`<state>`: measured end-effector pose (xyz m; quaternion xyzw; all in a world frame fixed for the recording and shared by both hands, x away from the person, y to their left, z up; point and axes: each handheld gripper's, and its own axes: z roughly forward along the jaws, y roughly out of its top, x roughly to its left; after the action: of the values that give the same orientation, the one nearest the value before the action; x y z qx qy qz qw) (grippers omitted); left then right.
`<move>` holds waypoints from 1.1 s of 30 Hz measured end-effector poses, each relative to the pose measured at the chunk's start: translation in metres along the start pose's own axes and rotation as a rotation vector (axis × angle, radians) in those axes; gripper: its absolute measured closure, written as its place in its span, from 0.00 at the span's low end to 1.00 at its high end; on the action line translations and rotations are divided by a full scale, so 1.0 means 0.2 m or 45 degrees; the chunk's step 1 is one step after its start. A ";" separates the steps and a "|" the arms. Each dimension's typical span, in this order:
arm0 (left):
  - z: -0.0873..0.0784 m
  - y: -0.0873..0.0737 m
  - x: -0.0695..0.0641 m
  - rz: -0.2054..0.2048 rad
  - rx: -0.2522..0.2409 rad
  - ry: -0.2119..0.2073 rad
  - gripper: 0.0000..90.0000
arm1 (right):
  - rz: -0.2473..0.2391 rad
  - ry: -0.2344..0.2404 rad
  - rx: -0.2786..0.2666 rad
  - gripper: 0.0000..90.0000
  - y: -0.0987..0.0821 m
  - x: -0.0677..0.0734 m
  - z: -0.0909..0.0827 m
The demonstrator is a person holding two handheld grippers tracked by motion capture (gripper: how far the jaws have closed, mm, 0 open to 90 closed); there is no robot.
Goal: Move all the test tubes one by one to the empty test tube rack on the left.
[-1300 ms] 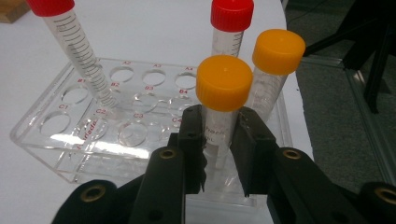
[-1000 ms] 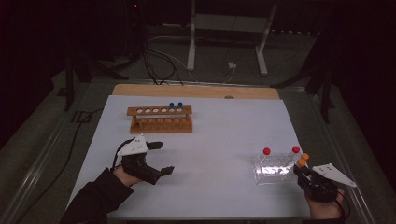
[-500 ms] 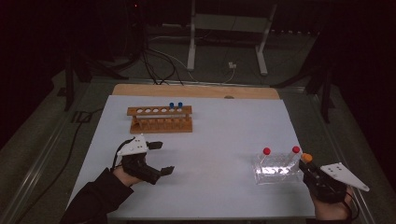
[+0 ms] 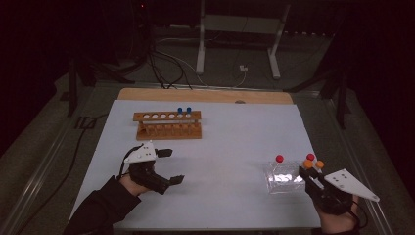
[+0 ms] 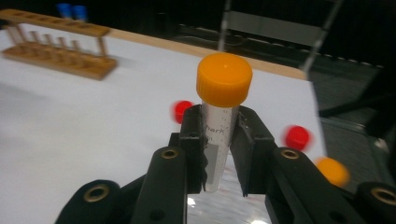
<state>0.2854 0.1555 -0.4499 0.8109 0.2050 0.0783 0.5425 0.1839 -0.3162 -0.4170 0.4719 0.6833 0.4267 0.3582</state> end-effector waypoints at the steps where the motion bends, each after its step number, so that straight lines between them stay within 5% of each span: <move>1: 0.00 0.00 0.00 -0.003 -0.002 -0.008 0.02 | -0.002 0.025 -0.002 0.83 0.00 0.02 0.01; 18: 0.08 0.09 -0.04 0.032 0.005 -0.078 0.02 | -0.156 0.352 0.102 0.83 0.01 0.38 0.27; 33: 0.20 0.17 -0.10 0.079 -0.001 -0.167 0.05 | -0.238 0.526 0.136 0.83 0.03 0.60 0.41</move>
<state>0.2897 0.1033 -0.4335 0.8201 0.1439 0.0418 0.5523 0.2232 -0.1801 -0.4520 0.3275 0.8045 0.4424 0.2231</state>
